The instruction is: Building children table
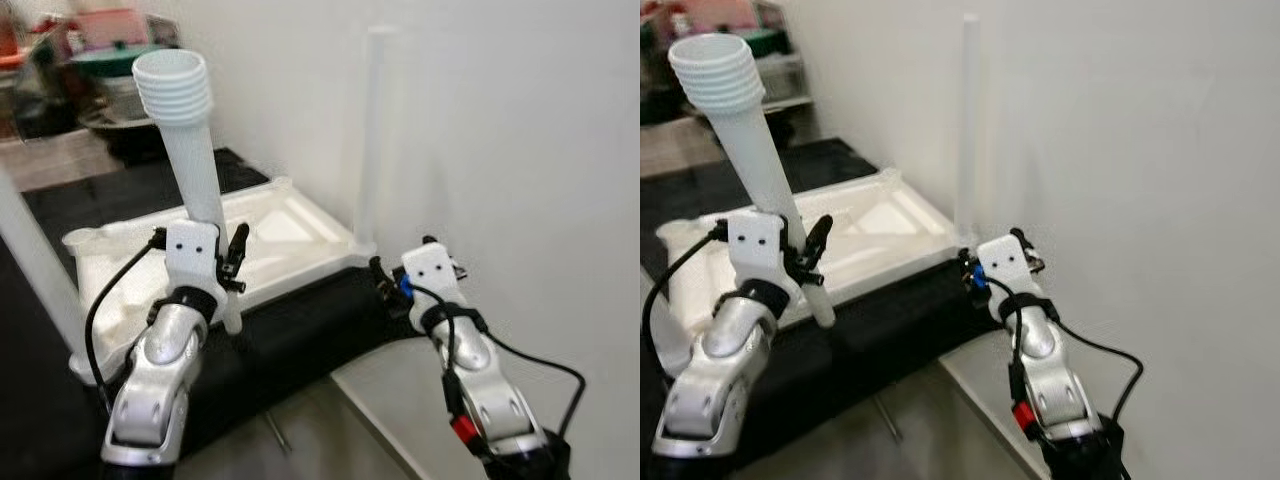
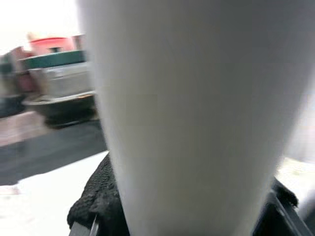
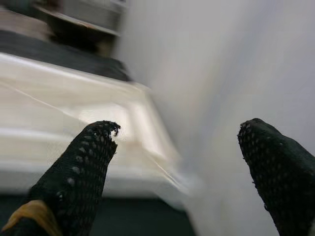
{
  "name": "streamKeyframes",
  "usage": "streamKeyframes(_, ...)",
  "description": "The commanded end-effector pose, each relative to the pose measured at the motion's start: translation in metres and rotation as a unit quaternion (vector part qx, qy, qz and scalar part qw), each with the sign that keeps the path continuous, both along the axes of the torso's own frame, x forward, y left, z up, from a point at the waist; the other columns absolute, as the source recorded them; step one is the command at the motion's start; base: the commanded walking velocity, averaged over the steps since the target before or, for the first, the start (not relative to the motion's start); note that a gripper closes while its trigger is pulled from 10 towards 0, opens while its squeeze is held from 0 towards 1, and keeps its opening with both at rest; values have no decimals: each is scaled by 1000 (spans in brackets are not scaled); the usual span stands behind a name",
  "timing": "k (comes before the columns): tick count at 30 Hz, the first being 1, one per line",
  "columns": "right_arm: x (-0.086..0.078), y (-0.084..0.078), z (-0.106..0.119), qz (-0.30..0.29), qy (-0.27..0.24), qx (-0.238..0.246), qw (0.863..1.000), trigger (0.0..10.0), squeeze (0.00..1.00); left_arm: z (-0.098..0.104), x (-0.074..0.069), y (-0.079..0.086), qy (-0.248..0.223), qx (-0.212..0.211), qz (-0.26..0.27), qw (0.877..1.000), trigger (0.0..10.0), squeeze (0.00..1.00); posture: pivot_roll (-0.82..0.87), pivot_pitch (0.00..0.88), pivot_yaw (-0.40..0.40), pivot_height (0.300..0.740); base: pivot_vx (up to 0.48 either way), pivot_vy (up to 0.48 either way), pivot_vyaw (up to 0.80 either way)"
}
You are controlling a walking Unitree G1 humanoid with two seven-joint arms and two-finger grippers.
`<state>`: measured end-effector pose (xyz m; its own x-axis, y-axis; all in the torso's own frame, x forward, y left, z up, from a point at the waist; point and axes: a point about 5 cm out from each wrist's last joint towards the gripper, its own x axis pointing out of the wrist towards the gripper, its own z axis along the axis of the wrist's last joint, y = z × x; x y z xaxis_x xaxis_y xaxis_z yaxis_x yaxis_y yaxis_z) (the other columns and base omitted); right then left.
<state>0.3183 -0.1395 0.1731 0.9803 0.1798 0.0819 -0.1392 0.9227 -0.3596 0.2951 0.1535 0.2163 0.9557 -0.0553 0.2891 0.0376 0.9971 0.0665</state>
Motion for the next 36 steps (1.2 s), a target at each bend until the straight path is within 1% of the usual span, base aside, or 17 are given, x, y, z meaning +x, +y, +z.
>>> streamKeyframes(1,0,6,-2,11,4,-5,1000,10000,0,1,1,6,-3,4,14,1000,10000,0,21,0,-12,740,405,0,800)
streamKeyframes(3,-1,5,-2,10,3,12,1000,10000,0,2,1,5,-4,3,12,1000,10000,0,24,0,-16,740,277,0,800)
streamKeyframes(4,-1,5,-1,9,2,10,1000,10000,0,3,1,4,-8,2,9,1000,10000,0,24,0,-16,740,266,0,706)
streamKeyframes(10,0,4,0,4,1,17,1000,10000,0,8,1,2,-15,0,1,1000,10000,0,27,0,-15,740,86,0,0)
streamKeyframes(11,1,3,0,1,-1,23,1000,10000,0,16,0,-1,-32,-1,-8,999,10000,0,31,0,-15,740,0,0,0)
streamKeyframes(12,1,3,0,1,-1,23,1000,10000,0,16,0,-1,-32,-1,-8,999,10000,0,31,0,-15,740,0,0,0)
streamKeyframes(14,1,4,0,-1,-3,30,1000,10000,0,28,1,-5,-51,-6,-19,998,10000,0,35,0,-15,740,0,0,0)
streamKeyframes(17,2,6,-1,1,0,32,999,10000,0,36,7,-5,-47,-34,-21,998,10000,0,35,0,-12,740,0,0,0)
streamKeyframes(20,2,7,-1,2,0,32,999,10000,0,42,8,-6,-53,-33,-21,998,10000,0,36,0,-12,740,0,0,0)
streamKeyframes(22,2,8,-3,3,2,33,999,10000,0,65,8,-11,-84,-35,-36,995,10000,0,35,0,-8,740,0,0,0)
streamKeyframes(23,2,7,-3,2,2,33,999,10000,0,73,7,-12,-96,-36,-42,994,10000,0,36,0,-7,740,0,0,0)
streamKeyframes(24,2,7,-3,2,2,33,999,10000,0,73,7,-12,-96,-36,-42,994,10000,0,36,0,-7,740,0,0,0)
streamKeyframes(25,1,7,-3,2,2,33,999,10000,0,78,5,-13,-105,-32,-46,993,10000,0,37,0,-7,740,0,0,0)
streamKeyframes(29,1,6,-5,0,4,33,999,10000,0,71,4,-8,-96,-21,-36,994,10000,0,38,0,-6,740,0,0,0)
streamKeyframes(30,1,5,-5,-2,3,33,999,10000,0,59,4,0,-84,-14,-20,996,10000,0,35,0,-5,740,0,0,0)
streamKeyframes(31,1,5,-4,-3,1,33,999,10000,0,55,4,5,-78,-13,-13,997,10000,0,33,0,-4,740,0,0,0)
streamKeyframes(36,1,2,-4,-9,-4,34,999,10000,0,48,2,15,-78,-2,-3,997,10000,0,31,0,-3,740,0,0,0)
